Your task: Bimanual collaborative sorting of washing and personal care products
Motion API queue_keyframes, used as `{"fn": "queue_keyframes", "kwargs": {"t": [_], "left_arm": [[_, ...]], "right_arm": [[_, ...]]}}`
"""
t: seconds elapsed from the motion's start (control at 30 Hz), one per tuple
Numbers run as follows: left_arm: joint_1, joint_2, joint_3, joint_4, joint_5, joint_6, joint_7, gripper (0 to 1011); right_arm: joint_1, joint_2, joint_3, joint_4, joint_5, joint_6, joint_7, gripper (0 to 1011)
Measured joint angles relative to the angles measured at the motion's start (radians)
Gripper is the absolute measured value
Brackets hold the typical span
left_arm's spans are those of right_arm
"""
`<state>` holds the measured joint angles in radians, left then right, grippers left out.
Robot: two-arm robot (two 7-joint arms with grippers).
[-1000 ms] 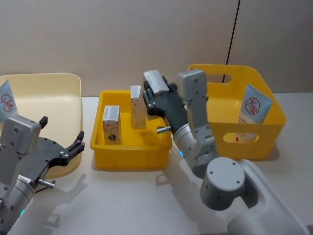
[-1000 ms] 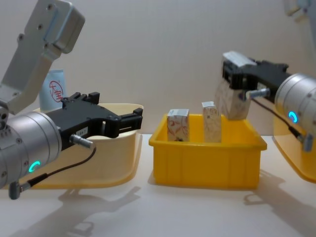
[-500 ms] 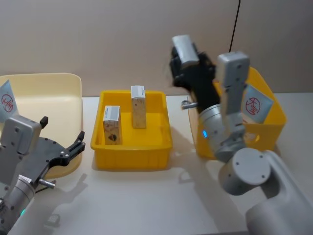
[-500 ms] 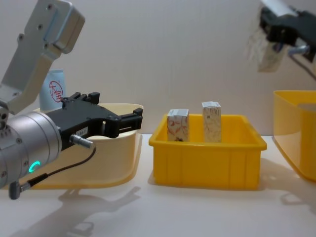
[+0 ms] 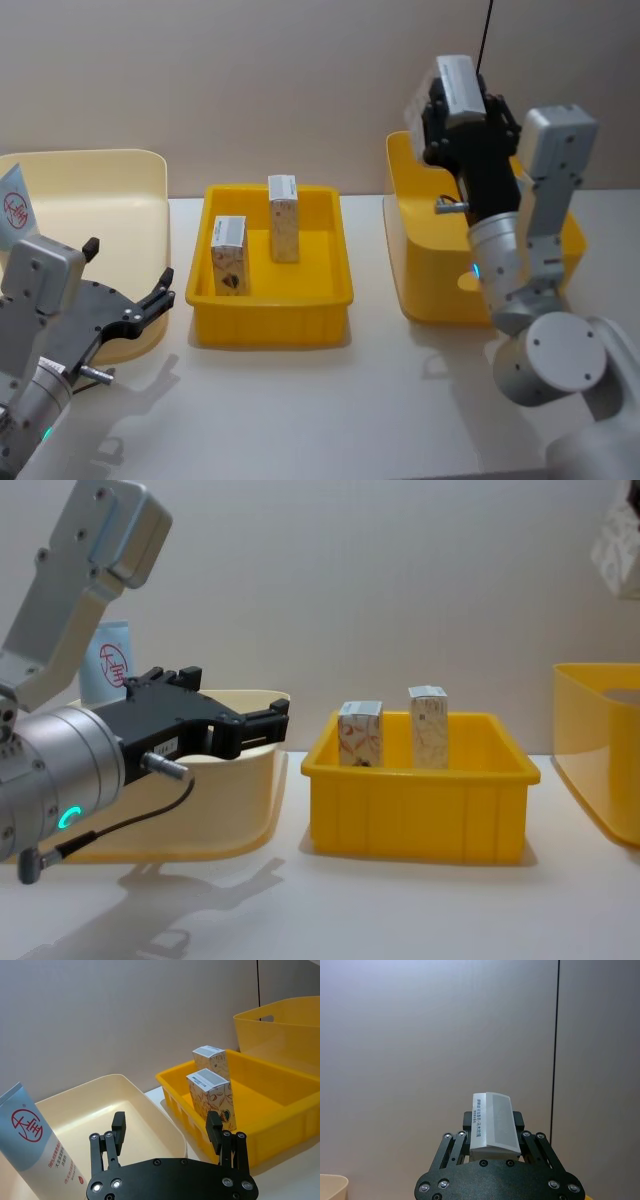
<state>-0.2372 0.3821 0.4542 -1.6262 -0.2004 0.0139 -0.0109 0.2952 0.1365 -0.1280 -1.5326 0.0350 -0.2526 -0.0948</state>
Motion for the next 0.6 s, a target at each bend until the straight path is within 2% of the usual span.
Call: {"fn": "queue_keyframes", "kwargs": {"t": [0.33,0.6], "left_arm": [[0.000,0.000,0.000,0.000,0.000,0.000,0.000,1000],[0.000,0.000,0.000,0.000,0.000,0.000,0.000,1000]], "right_arm": [[-0.058,0.003,0.029,-0.057,-0.013,0.077,-0.019,431],[-0.077,0.001,0.037,-0.076,-0.018,0.152,-0.019,431]]}}
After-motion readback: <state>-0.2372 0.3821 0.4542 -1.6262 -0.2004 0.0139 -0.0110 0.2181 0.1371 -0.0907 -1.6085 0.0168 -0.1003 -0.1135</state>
